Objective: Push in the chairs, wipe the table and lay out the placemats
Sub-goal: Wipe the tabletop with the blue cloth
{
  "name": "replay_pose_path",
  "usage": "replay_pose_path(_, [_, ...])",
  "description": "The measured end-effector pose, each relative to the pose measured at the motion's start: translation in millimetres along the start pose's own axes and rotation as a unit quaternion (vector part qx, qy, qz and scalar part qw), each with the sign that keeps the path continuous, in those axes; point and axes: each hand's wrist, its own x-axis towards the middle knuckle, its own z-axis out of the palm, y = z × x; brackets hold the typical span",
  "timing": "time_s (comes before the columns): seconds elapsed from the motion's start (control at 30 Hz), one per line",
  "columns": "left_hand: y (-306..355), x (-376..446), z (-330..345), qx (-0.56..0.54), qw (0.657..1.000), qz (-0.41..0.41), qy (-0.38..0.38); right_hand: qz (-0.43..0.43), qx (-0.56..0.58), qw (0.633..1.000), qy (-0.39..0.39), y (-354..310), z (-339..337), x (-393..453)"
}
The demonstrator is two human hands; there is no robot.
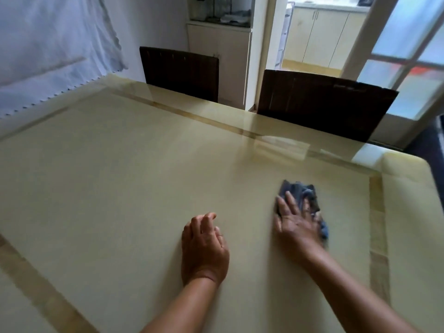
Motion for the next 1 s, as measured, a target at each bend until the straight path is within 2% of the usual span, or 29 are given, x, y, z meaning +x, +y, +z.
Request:
replay_pose_path(0.13, [7.1, 6.9, -3.0, 0.036, 0.998, -0.019, -0.05, -0.163, -0.052, 0.984, -0.056, -19.3, 11.3, -23.9])
replay_pose_path(0.27, [29.4, 43.8, 1.4, 0.043, 0.99, -0.057, -0.119, -0.234, -0.066, 0.968, -0.059, -29.0, 10.4, 16.5])
replay_pose_path(0.4, [59.2, 76.6, 23.8, 0.008, 0.992, -0.014, -0.124, -0.191, -0.046, 0.979, -0.057, -43.9, 6.5, 83.4])
replay_pose_path(0.6, [68.3, 124.9, 68.3, -0.022, 0.993, -0.022, -0.117, -0.171, -0.063, 0.982, -0.043, -58.2, -1.7, 168.4])
replay_pose_path(0.7, [79.4, 140.8, 84.9, -0.027, 0.995, -0.001, -0.094, -0.15, -0.064, 0.986, -0.027, -58.2, -5.8, 198.1])
replay_pose_path(0.8, [91.4, 152.2, 88.5, -0.041, 0.993, 0.02, -0.108, -0.134, -0.072, 0.987, -0.044, -65.2, -16.7, 214.6])
replay_pose_path(0.9, [95.8, 156.3, 101.5, -0.046, 0.989, 0.041, -0.137, -0.091, -0.047, 0.995, -0.004, -49.4, -25.2, 237.5])
replay_pose_path(1.0, [92.7, 156.5, 109.8, -0.03, 0.991, 0.076, -0.109, -0.026, -0.032, 0.998, 0.036, -18.2, -36.5, 250.2])
